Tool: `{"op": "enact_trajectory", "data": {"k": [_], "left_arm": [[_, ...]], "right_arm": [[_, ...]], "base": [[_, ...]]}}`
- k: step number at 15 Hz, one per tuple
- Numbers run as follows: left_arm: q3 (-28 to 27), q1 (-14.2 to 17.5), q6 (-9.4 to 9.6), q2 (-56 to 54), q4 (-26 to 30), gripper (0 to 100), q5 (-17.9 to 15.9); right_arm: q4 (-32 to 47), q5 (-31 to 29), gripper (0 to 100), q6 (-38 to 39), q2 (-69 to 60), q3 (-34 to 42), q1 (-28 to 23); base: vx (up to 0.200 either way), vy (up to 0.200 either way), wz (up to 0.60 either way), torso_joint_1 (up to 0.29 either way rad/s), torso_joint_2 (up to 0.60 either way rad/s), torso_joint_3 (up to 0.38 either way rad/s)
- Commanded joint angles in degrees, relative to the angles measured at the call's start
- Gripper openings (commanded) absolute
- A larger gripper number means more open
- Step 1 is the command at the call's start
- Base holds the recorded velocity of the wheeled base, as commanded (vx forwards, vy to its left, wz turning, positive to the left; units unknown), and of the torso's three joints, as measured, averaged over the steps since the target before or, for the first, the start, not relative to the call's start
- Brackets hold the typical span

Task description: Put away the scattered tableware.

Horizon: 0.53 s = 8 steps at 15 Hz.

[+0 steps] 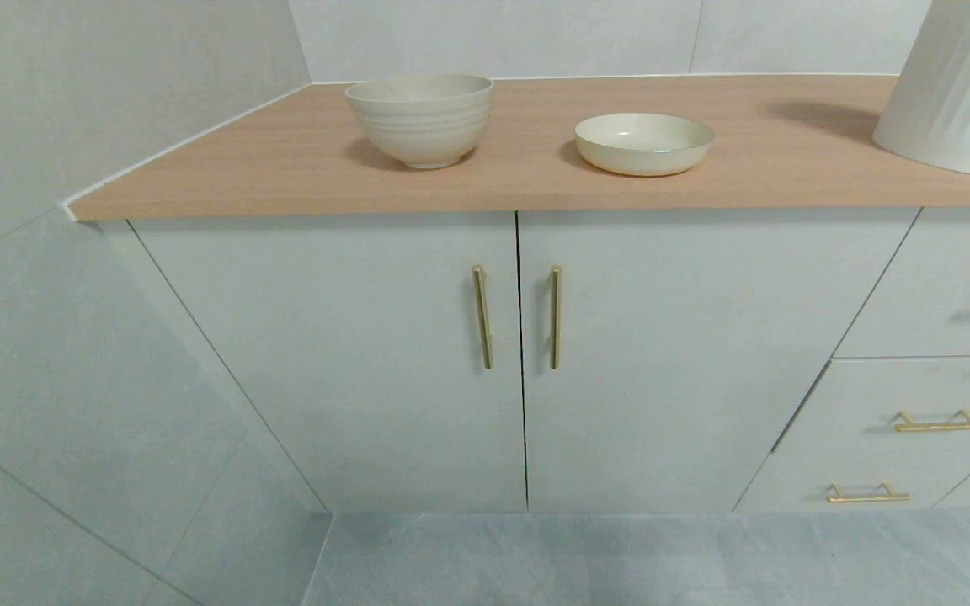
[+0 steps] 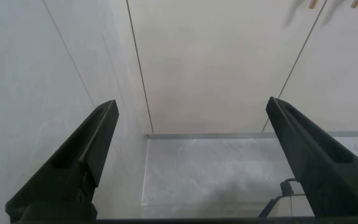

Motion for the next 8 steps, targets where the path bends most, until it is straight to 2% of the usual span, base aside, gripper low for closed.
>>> {"op": "enact_trajectory", "data": {"k": [1, 2, 4, 5, 7, 8], "left_arm": [[0.1, 0.0, -0.01, 0.0, 0.0, 100, 0.0], [0.0, 0.0, -0.01, 0.0, 0.0, 100, 0.0], [0.0, 0.0, -0.01, 0.0, 0.0, 100, 0.0], [0.0, 0.0, -0.01, 0.0, 0.0, 100, 0.0], [0.0, 0.0, -0.01, 0.0, 0.0, 100, 0.0], [0.0, 0.0, -0.01, 0.0, 0.0, 100, 0.0]], "right_arm": [[0.9, 8.0, 100, 2.1, 4.9, -6.5, 1.4], [3.8, 24.6, 100, 2.1, 13.1, -8.4, 2.8], [3.7, 36.3, 100, 2.1, 26.3, -11.2, 2.9], [3.7, 39.2, 100, 2.1, 34.8, -14.3, 3.4], [3.2, 40.1, 100, 2.1, 45.8, -19.6, 8.3], [0.0, 38.4, 100, 2.1, 56.7, -25.2, 13.5]], "base": [[0.0, 0.0, 0.0, 0.0, 0.0, 0.0], [0.0, 0.0, 0.0, 0.0, 0.0, 0.0], [0.0, 0.0, 0.0, 0.0, 0.0, 0.0], [0.0, 0.0, 0.0, 0.0, 0.0, 0.0], [0.0, 0.0, 0.0, 0.0, 0.0, 0.0], [0.0, 0.0, 0.0, 0.0, 0.0, 0.0]]}}
